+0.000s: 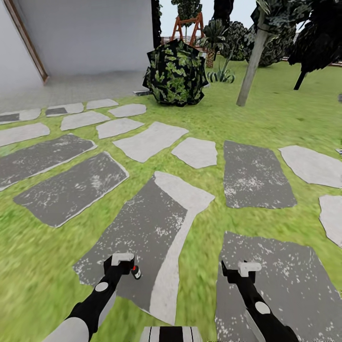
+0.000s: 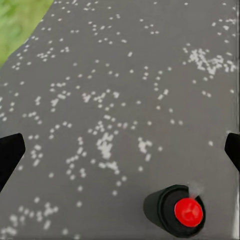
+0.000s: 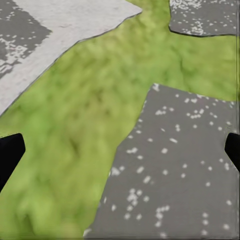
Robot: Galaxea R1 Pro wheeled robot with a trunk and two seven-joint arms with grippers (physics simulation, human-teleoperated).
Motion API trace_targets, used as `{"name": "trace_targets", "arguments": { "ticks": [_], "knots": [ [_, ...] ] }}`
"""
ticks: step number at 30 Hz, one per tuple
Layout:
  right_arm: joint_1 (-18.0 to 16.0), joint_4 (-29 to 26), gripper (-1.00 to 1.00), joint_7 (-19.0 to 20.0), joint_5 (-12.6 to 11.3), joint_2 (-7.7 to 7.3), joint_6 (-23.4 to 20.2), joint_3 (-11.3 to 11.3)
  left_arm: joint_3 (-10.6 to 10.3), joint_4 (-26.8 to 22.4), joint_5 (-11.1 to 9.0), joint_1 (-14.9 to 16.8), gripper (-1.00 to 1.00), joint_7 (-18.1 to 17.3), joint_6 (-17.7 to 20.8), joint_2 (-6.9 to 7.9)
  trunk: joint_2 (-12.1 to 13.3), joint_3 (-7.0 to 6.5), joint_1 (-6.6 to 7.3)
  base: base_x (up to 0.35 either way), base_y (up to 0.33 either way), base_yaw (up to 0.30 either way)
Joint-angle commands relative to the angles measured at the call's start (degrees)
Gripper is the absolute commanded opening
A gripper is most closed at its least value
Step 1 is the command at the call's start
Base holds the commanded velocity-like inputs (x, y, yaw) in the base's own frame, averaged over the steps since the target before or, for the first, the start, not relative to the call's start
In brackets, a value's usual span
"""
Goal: In the garden, pick up the pesticide atomizer on the floor and spray pesticide onto both trees until each tree trunk is fully covered.
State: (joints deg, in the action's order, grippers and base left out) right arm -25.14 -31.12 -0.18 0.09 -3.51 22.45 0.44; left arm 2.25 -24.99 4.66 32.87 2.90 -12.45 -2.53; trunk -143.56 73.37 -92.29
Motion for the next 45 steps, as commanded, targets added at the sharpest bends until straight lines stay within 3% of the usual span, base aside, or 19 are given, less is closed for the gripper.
{"name": "trace_targets", "arguments": {
  "ticks": [1,17,23,36,45],
  "knots": [
    [0.0,0.0,1.0,0.0,0.0,0.0,0.0,0.0,0.0,0.0,0.0,0.0,1.0,0.0,0.0,-0.01,0.0,0.02,0.0,0.0,0.0,-0.235],
    [0.0,0.0,1.0,0.0,0.0,0.0,0.0,0.0,-0.1,-0.1,0.0,-0.1,1.0,-0.3,-0.4,0.07,0.0,0.37,0.0,-0.093,0.067,-0.278],
    [0.0,0.0,1.0,0.0,0.0,0.0,0.0,0.0,-0.1,-0.1,0.1,-0.1,1.0,-0.3,-0.4,0.07,0.0,0.38,0.0,-0.03,0.031,-0.082],
    [0.0,0.0,1.0,0.0,0.0,0.0,0.1,0.1,-0.3,-0.5,0.0,-0.2,1.0,-0.3,-0.5,0.25,0.0,0.38,0.0,-0.001,0.273,-0.237],
    [0.0,0.0,1.0,0.0,0.0,0.0,0.0,0.0,-0.5,-0.7,0.0,-0.2,1.0,-0.3,-0.5,0.25,0.0,0.38,0.0,0.0,0.054,-0.266]
  ]
}}
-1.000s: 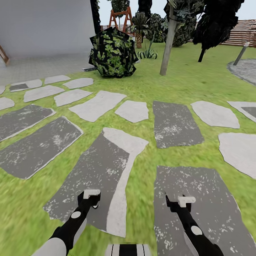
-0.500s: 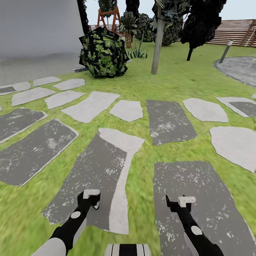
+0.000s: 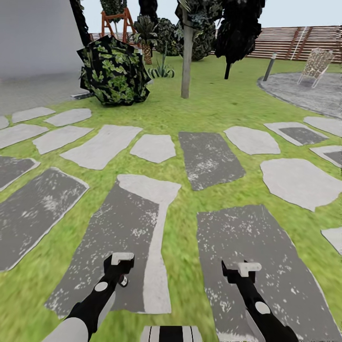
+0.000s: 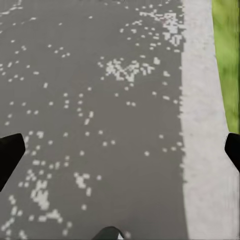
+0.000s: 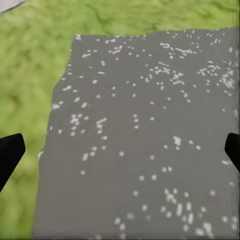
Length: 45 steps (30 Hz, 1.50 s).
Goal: In the garden, pick up the pesticide atomizer on the floor and spray pesticide onto both trees until each tree trunk is fully covered.
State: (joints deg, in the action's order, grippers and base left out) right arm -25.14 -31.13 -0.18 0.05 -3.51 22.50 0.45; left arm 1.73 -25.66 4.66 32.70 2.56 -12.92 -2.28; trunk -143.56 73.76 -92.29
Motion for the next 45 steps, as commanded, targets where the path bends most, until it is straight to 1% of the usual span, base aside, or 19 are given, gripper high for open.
{"name": "trace_targets", "arguments": {
  "ticks": [1,2,13,15,16,17,19,27,38,45],
  "knots": [
    [0.0,0.0,1.0,0.0,0.0,0.0,0.0,0.0,0.0,0.0,0.0,0.0,1.0,0.0,0.0,0.0,0.0,0.0,0.0,0.0,0.003,-0.08],
    [0.0,0.0,1.0,0.0,0.0,0.0,0.0,0.0,0.0,0.0,0.0,0.0,1.0,0.0,0.0,0.0,0.0,0.0,0.0,0.0,0.002,-0.051],
    [0.0,0.0,1.0,-0.1,0.0,0.06,0.0,0.0,0.0,0.3,0.0,0.0,1.0,0.1,-0.2,0.0,-0.1,2.65,-0.28,0.0,0.0,-0.008],
    [0.0,0.0,1.0,-0.1,0.0,0.04,0.0,0.0,0.0,0.5,0.0,-0.1,1.0,0.1,-2.1,0.05,-0.2,3.26,-0.34,0.0,0.0,0.0],
    [0.0,0.0,1.0,-0.1,0.0,0.03,0.0,0.0,0.1,0.6,-0.1,-0.3,1.0,0.1,-4.2,0.07,-0.2,3.57,-0.36,0.0,0.0,0.0],
    [0.0,0.0,1.0,-0.1,0.0,0.03,0.0,0.0,0.1,0.6,-0.1,-0.4,1.0,0.1,-5.3,0.08,-0.2,3.88,-0.39,0.0,0.0,0.0],
    [0.0,0.0,1.0,-0.1,0.0,0.02,0.0,0.0,0.1,0.7,-0.2,-0.5,1.0,0.1,-6.4,0.13,-0.2,4.5,-0.44,0.0,0.0,0.0],
    [0.0,0.0,1.0,-0.1,0.0,0.04,0.0,0.0,0.3,0.7,-0.2,-0.7,1.0,0.3,-7.4,0.17,-0.2,5.21,-0.44,0.0,0.0,0.0],
    [0.0,-0.1,1.0,0.0,0.0,0.08,0.0,0.1,0.5,0.7,-0.3,-1.0,1.0,0.3,-7.7,0.18,-0.2,5.28,-0.44,-0.245,0.083,0.0],
    [0.0,-0.1,1.0,0.0,0.0,0.08,0.0,0.1,0.5,0.7,-0.1,-1.0,1.0,0.3,-7.7,0.15,-0.2,5.28,-0.44,-0.058,0.031,0.0]
  ]
}}
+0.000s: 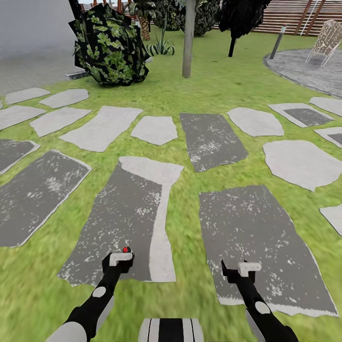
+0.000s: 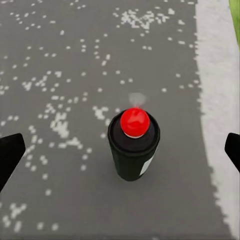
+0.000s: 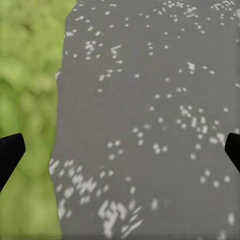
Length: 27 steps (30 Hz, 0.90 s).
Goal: In the garden, pick up the pesticide atomizer on the floor and spray pesticide onto both trees until each tree trunk is fully covered.
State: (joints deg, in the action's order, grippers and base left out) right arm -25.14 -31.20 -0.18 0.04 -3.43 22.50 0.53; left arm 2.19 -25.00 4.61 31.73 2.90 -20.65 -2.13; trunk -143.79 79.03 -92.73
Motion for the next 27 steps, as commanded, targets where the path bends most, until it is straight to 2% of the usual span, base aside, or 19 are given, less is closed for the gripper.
{"name": "trace_targets", "arguments": {
  "ticks": [1,5,22,27],
  "knots": [
    [0.0,0.0,1.0,0.0,0.0,0.0,0.0,0.0,0.0,0.0,0.0,0.0,1.0,0.0,0.0,-0.01,0.0,0.0,0.0,-0.006,0.003,0.0],
    [0.0,0.0,1.0,-0.1,0.0,0.0,0.0,0.0,-0.1,0.0,0.0,0.0,1.0,0.0,0.0,-0.05,0.0,0.0,0.0,-0.002,0.001,0.0],
    [0.0,0.0,1.0,-0.1,0.0,-0.04,0.0,0.1,-0.4,-0.4,0.1,0.1,1.0,0.0,-0.2,-0.53,-0.2,4.89,-0.44,0.0,0.0,0.051],
    [0.0,0.0,1.0,-0.1,0.0,-0.07,0.0,0.0,-0.5,-0.8,0.0,0.1,1.0,0.0,-0.3,-0.38,-0.2,5.28,-0.44,0.0,0.0,0.016]
  ]
}}
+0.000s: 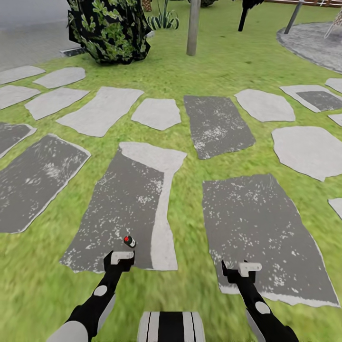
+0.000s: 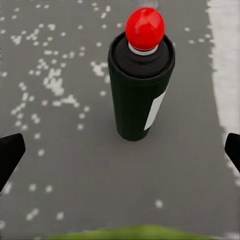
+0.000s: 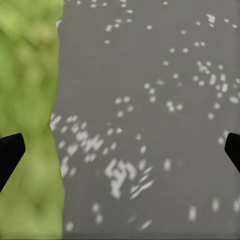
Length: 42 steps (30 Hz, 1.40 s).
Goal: In the garden, pick up the pesticide atomizer on the floor and spray pesticide onto both trees until each tree trunk is fully covered.
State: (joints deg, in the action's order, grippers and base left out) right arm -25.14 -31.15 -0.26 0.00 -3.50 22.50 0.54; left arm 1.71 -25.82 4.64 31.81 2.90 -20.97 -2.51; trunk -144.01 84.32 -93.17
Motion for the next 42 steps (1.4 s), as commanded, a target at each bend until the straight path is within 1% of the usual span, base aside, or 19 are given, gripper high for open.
{"name": "trace_targets", "arguments": {
  "ticks": [1,4,10,16,26,29,35,38,42],
  "knots": [
    [0.0,0.0,1.0,0.0,0.0,0.01,0.0,0.0,0.0,0.0,0.0,0.0,1.0,0.0,0.0,0.05,0.0,0.04,0.0,0.0,0.0,0.003],
    [0.0,0.0,1.0,0.0,0.0,0.0,0.0,0.0,0.0,-0.1,0.0,0.0,1.0,0.0,0.0,0.09,0.0,0.09,0.0,0.032,0.0,0.001],
    [0.0,0.0,1.0,0.0,0.0,0.01,0.0,0.0,0.0,-0.1,0.0,0.0,1.0,0.0,0.0,0.05,0.0,0.1,0.0,0.236,0.0,0.0],
    [0.0,0.0,1.0,0.0,0.0,-0.01,0.0,0.0,-0.1,-0.1,0.0,0.0,1.0,0.0,0.0,-0.12,0.0,0.1,0.0,0.126,-0.055,0.0],
    [0.0,0.0,1.0,0.0,0.0,0.01,0.0,0.0,-0.1,-0.2,0.0,0.0,1.0,-0.1,0.0,-0.12,0.0,0.1,0.0,0.017,-0.009,0.0],
    [0.0,0.0,1.0,0.0,0.0,0.0,0.0,0.0,-0.1,-0.2,0.0,0.0,1.0,-0.1,0.0,-0.12,0.0,0.77,-0.08,0.0,0.0,0.0],
    [0.0,0.0,1.0,0.0,0.0,-0.01,0.0,0.0,-0.1,-0.2,0.0,0.0,1.0,-0.1,0.0,-0.11,0.0,0.77,-0.08,0.0,0.0,0.0],
    [0.0,0.0,1.0,0.0,0.0,0.0,0.0,0.0,-0.1,-0.2,0.0,0.0,1.0,0.0,0.0,-0.12,-0.1,1.43,-0.15,0.0,0.0,0.0],
    [0.0,0.0,1.0,0.0,0.0,0.01,0.0,0.0,-0.1,-0.2,0.0,0.0,1.0,-0.1,0.0,-0.05,-0.1,1.65,-0.15,0.0,0.0,0.0]
  ]
}}
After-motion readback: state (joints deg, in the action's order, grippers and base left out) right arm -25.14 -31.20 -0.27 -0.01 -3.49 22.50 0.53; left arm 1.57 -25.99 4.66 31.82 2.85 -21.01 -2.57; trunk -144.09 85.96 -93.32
